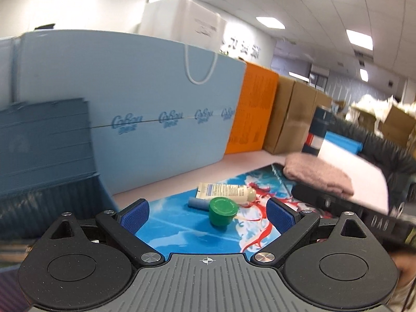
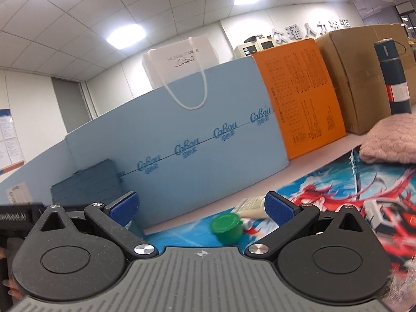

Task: Organize rigid objects
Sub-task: 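Lower the left gripper around the green-lidded jar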

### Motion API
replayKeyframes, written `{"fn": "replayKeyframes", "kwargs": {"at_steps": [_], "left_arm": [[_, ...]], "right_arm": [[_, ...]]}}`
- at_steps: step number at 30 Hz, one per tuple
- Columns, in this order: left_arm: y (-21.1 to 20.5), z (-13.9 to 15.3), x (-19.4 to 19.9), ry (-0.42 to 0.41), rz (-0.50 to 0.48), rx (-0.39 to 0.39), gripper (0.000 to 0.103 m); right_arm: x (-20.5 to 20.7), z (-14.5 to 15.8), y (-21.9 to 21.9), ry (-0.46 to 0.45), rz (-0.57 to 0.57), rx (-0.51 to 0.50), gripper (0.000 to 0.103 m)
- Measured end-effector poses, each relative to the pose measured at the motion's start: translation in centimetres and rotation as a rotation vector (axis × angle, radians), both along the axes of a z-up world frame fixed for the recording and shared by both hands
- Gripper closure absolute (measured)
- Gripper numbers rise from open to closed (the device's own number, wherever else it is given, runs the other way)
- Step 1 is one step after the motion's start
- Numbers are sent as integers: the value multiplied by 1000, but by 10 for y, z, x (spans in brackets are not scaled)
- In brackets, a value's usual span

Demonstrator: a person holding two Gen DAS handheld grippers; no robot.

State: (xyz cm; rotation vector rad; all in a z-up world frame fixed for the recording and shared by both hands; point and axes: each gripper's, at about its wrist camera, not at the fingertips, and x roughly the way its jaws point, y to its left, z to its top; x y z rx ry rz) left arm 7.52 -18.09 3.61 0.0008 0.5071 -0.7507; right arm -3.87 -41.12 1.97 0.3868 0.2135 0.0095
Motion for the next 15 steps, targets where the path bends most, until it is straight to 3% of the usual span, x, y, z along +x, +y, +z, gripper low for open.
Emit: {"fn": "replayKeyframes", "kwargs": {"at_steps": [9,15], "left_arm": [[-37,-10,27,9,41,63,5],[-67,-41,37,53,41,71,5]], "right_arm": [[47,11,-40,32,-52,45,0],[54,-23,-69,33,-40,182,0]]}}
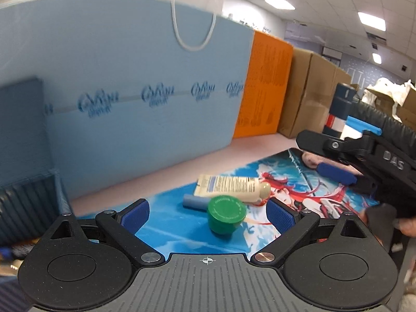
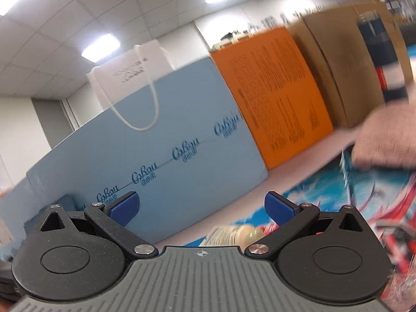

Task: Organize rigid objects
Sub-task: 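Lower the left gripper around the green-lidded jar, then close the left gripper on the green jar and lift it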

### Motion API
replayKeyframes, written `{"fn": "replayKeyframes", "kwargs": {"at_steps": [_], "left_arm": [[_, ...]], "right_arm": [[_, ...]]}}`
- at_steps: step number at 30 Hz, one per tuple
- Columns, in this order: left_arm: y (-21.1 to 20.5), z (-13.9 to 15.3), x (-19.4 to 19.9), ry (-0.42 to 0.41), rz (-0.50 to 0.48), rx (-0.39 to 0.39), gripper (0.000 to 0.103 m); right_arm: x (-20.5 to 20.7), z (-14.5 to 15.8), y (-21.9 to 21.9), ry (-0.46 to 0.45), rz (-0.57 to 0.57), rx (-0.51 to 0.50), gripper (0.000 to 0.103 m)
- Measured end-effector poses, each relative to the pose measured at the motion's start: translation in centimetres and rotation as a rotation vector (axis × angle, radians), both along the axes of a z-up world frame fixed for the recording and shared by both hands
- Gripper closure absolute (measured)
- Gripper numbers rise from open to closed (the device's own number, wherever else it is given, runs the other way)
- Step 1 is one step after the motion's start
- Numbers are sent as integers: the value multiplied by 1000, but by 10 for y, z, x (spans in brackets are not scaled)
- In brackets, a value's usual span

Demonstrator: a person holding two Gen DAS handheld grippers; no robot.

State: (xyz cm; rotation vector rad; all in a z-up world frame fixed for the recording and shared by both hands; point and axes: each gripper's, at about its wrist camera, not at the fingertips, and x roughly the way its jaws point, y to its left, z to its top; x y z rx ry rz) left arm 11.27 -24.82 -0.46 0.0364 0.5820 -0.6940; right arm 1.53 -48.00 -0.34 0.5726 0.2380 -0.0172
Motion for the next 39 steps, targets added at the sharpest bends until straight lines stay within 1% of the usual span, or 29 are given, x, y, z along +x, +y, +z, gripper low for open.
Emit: {"fn": "replayKeyframes", "kwargs": {"at_steps": [2,6,11,16,17,20,21,22,25,30,35,39], "left_arm": [[-10,-14,3,22,-7,-6,5],[-29,-35,10,57,0,4,6],[-41,-45,14,45,0,20,7],[-48,-49,20,44,26,29,27],[-49,-50,21,47,19,27,30],[-52,-54,22,51,0,32,45],[-52,-54,21,50,-7,37,54],[-53,-54,21,48,-8,40,58],[-52,-54,19,34,-2,52,58],[-50,-52,17,27,1,43,59],[-48,-49,13,30,-11,34,59],[-41,-47,9,39,-16,24,59]], "right_arm": [[0,-10,-4,-4,9,14,0],[0,-18,-7,14,-37,19,0],[0,-20,-7,23,-18,47,0],[0,-23,-2,42,-5,44,0],[0,-24,-1,44,-4,48,0],[2,-26,2,54,7,39,0],[3,-25,4,57,11,32,0],[4,-26,6,60,17,26,0],[6,-27,8,68,39,32,0],[8,-30,10,85,44,30,0],[10,-33,10,109,48,33,0],[10,-33,11,105,49,32,0]]}}
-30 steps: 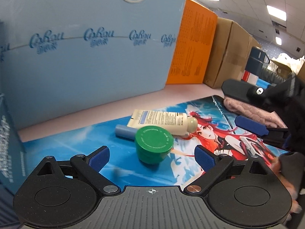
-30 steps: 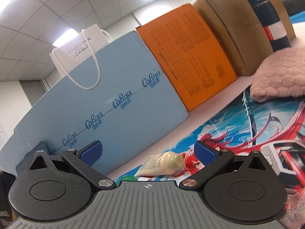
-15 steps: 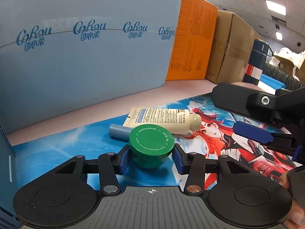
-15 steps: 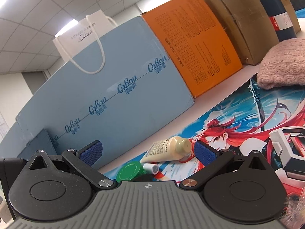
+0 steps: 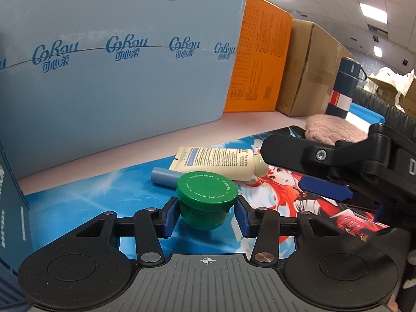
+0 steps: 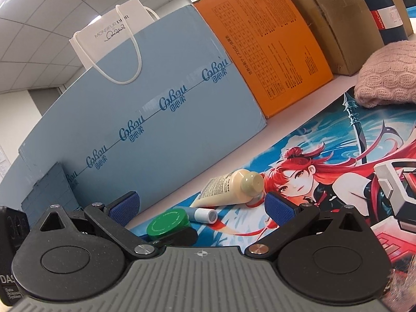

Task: Organize rigid objects
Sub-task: 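Close the left gripper on the green jar and lift it, then carry the green jar over the blue box and lower it inside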

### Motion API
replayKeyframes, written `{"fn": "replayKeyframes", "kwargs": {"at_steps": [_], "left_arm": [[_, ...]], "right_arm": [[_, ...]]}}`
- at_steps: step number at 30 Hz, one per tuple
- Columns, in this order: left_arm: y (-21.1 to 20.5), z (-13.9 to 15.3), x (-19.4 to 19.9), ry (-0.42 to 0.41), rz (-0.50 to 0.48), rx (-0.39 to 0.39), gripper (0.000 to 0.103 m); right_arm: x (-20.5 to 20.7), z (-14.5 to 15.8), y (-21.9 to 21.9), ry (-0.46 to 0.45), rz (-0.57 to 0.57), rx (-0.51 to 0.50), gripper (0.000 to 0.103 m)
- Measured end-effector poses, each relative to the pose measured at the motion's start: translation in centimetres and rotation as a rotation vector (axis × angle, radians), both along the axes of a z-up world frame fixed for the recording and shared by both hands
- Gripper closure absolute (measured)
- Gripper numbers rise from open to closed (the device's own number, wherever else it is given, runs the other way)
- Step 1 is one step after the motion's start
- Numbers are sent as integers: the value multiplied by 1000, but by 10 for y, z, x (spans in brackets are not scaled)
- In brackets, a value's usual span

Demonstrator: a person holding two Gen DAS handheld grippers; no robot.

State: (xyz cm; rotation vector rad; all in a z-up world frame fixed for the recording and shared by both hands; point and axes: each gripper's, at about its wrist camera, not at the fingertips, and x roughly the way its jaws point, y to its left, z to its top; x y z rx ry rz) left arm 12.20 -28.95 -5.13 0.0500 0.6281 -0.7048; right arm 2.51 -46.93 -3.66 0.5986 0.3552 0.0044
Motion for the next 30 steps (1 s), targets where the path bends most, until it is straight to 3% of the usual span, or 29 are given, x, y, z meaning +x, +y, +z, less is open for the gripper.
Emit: {"fn": "replayKeyframes", "kwargs": {"at_steps": [13,19,25,30], "left_arm": [[38,32,-33,-67,-18,-43,63],[74,53,-53,-111,2,-113,63],[124,80,-62,-174,77,-184,63],[162,88,-54,-173,174,-218,63]], "right_arm": [[-3,1,8,-45,72,-6,0],[-8,4,15,-99,118,-21,0],[-10,1,16,-96,136,26,0],[-12,1,24,-92,141,21,0]]}}
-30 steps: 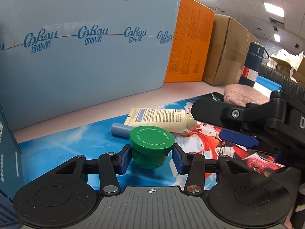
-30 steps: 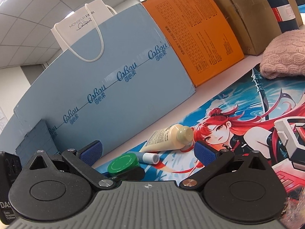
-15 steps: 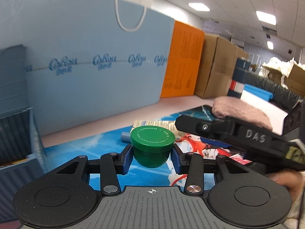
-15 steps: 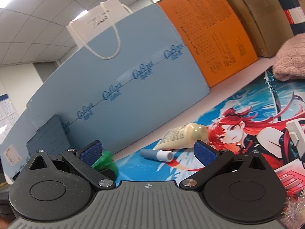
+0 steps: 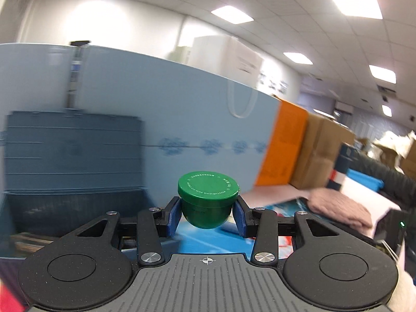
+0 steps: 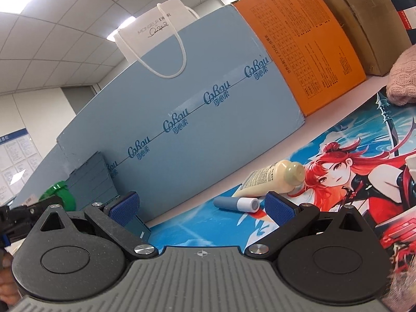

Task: Organize rigid objects
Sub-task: 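Carry the green jar over the blue box and lower it inside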

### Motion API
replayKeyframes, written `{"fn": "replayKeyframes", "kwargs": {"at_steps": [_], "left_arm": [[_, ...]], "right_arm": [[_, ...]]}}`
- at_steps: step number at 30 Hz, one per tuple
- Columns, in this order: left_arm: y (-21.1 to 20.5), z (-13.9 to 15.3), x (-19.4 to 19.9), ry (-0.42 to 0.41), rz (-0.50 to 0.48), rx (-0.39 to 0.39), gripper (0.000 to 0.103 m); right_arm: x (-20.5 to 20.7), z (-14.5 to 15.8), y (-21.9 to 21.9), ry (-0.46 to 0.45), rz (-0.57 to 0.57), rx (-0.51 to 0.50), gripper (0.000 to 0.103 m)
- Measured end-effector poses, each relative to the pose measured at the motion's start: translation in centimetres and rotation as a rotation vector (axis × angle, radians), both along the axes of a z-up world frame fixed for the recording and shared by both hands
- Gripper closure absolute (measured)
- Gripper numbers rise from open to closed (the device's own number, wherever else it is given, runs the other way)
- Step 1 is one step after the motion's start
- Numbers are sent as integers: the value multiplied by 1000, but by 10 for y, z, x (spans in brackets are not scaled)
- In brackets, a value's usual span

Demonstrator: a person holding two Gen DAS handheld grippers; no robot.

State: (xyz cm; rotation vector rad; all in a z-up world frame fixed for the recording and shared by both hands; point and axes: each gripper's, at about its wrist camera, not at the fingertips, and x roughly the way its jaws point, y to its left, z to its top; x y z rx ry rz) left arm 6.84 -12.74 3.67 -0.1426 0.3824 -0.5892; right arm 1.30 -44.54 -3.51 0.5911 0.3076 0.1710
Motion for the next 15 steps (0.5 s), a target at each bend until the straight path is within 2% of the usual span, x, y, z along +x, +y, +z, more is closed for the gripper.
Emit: {"fn": "replayKeyframes", "kwargs": {"at_steps": [5,11,15], "left_arm": [[24,-3,12,52,63,-17,63],[38,-9,28,103,113,27,63],[47,-17,46,179,119,14,63]], "right_arm": [[-1,2,12,2,21,19,0],[-3,8,37,-1,70,63,0],[-10,9,54,-23,112,121,0]]}}
